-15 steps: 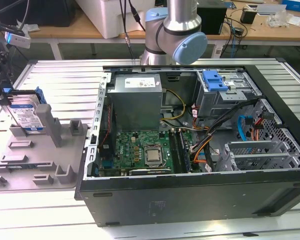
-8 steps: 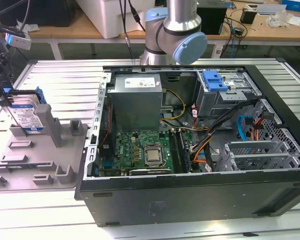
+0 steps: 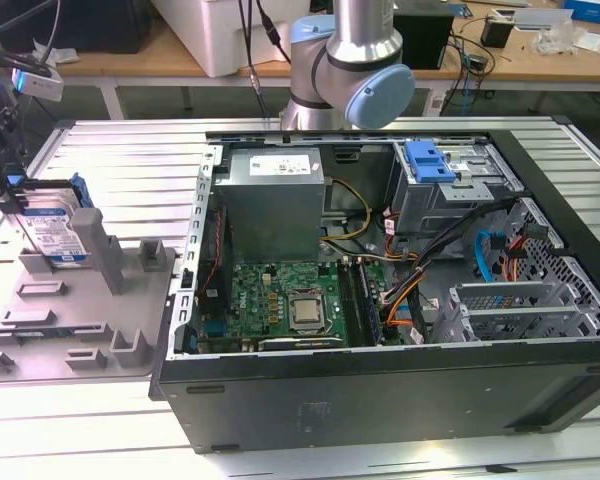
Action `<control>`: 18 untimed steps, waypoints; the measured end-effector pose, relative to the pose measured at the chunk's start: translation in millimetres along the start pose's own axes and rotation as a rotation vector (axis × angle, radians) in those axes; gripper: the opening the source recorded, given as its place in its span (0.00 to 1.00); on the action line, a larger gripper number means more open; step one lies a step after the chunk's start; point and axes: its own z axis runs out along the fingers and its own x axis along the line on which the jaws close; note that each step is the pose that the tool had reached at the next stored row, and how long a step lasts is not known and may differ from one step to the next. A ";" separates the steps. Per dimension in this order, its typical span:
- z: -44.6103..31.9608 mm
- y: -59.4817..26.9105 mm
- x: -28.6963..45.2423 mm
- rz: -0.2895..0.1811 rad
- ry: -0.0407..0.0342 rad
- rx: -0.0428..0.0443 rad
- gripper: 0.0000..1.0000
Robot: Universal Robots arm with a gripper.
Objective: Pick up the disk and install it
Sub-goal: 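Pick up the disk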
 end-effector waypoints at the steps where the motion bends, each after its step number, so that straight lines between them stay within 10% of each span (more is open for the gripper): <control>1: 0.0 0.0 0.0 0.000 0.0000 -0.0001 0.44; 18: 2.2 -0.1 -0.5 0.000 0.0000 0.0000 0.44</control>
